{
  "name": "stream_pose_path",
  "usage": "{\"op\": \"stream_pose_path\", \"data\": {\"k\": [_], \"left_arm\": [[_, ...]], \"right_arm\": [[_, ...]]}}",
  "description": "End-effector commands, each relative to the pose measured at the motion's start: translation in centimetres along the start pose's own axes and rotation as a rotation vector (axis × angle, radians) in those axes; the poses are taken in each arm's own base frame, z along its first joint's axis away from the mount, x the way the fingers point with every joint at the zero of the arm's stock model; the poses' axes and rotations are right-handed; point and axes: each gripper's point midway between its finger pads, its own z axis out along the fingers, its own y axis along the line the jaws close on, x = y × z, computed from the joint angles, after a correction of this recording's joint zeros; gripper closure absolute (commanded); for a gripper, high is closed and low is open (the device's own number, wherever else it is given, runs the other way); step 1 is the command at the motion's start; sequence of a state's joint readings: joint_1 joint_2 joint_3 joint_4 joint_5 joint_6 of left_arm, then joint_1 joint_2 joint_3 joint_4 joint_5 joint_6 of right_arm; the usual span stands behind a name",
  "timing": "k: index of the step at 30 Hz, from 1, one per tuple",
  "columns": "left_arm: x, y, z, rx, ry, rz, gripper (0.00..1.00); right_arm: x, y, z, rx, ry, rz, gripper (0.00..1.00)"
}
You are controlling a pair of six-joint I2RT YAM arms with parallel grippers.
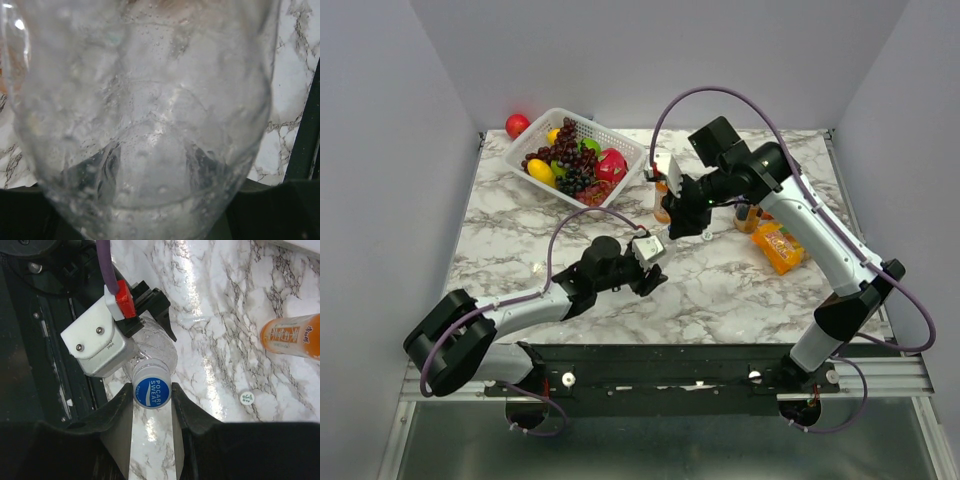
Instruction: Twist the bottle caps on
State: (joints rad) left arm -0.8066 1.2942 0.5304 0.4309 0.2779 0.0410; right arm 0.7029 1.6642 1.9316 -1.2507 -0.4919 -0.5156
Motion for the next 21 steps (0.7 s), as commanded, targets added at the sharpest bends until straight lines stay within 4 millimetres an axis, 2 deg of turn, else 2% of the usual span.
{"op": "stream_pose_path", "data": {"k": [1,4,8,14,16,21], "left_arm": [[-10.2,1.0,-1.1,-0.060,-0.346,0.069,1.00],[-11.1,1.5,-1.2,-0.089,-0.368,0.064,1.00],[-12.4,2.5,-1.1,-0.139,-0.406,0.057,1.00],[-13.0,3.0,-1.2,-0.167,-0.430,0.017,1.00],[-13.1,2.9,-1.2,-0.162,-0.433,0.003,1.00],[-13.1,2.4,-0.8,-0.128,-0.412,-0.021,1.00]], "right_arm": [[1.4,2.0,0.9,-0.087,0.061,0.147,0.88],[1.9,2.5,1.0,-0.091,0.069,0.209,0.90],[2.4,2.5,1.2,-0.067,0.087,0.340,0.99],[2.4,1.6,0.8,-0.027,0.080,0.585,1.00],[2.2,1.7,0.8,-0.031,0.068,0.579,1.00],[3.5,0.3,0.9,0.057,0.103,0.558,1.00]]}}
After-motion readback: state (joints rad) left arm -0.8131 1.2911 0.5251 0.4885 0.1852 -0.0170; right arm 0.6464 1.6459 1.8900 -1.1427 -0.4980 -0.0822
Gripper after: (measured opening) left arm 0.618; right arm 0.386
